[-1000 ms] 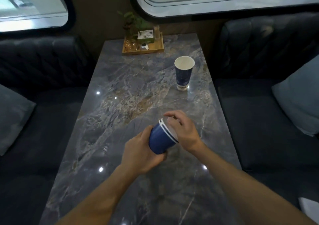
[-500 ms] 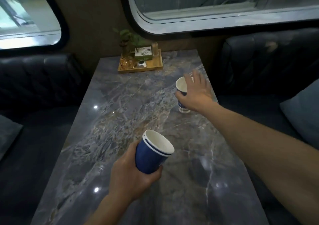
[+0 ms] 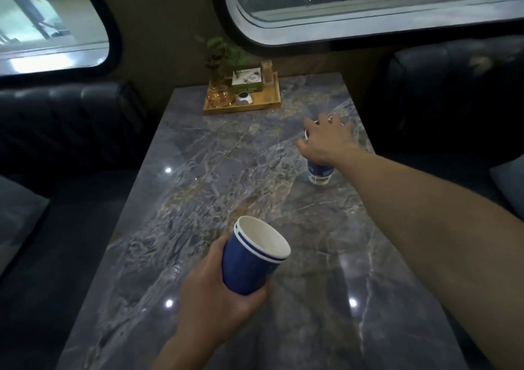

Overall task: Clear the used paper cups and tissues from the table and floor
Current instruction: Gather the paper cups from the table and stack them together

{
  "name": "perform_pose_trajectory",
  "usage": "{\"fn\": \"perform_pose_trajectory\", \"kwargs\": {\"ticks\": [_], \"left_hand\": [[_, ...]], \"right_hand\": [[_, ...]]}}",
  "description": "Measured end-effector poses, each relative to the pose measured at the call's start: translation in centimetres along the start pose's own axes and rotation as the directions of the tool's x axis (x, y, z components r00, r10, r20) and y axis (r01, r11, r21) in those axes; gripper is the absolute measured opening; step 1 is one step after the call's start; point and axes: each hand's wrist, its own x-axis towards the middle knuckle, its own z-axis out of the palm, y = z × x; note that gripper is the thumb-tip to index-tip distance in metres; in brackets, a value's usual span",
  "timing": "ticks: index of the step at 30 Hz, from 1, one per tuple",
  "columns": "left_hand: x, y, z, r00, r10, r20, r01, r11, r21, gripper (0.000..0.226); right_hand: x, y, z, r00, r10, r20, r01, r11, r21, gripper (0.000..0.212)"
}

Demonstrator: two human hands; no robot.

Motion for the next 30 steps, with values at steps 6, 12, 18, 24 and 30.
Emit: {"fn": "perform_pose_trajectory", "kwargs": {"ticks": [6, 12, 18, 24, 30], "left_hand": [[-1.4, 0.3, 0.3, 0.999, -0.027, 0.020, 0.028, 0.998, -0.057, 0.082], [-3.7, 0.2, -0.9, 0.997, -0.072, 0.040, 0.074, 0.996, -0.057, 0.085], [-9.2, 0.0, -3.1, 0.994, -0.109, 0.015, 0.110, 0.992, -0.057, 0.081], [-15.4, -0.1, -5.8, 0.989, -0.139, 0.051, 0.140, 0.990, -0.009, 0.086], [-20.1, -0.8, -8.4, 0.987, -0.156, 0.030, 0.156, 0.988, -0.008, 0.082]], "right_hand": [[-0.9, 1.1, -0.3, 0.998, -0.006, 0.056, 0.007, 1.000, -0.015, 0.055], [-3.6, 0.6, 0.6, 0.993, 0.000, 0.122, -0.001, 1.000, 0.005, 0.055], [-10.7, -0.4, 0.2, 0.992, -0.049, 0.117, 0.049, 0.999, 0.004, 0.056], [-18.2, -1.0, 0.7, 0.991, -0.133, 0.016, 0.134, 0.990, -0.044, 0.051], [-23.8, -0.9, 0.1, 0.995, -0.102, -0.025, 0.104, 0.985, 0.139, 0.037]]}}
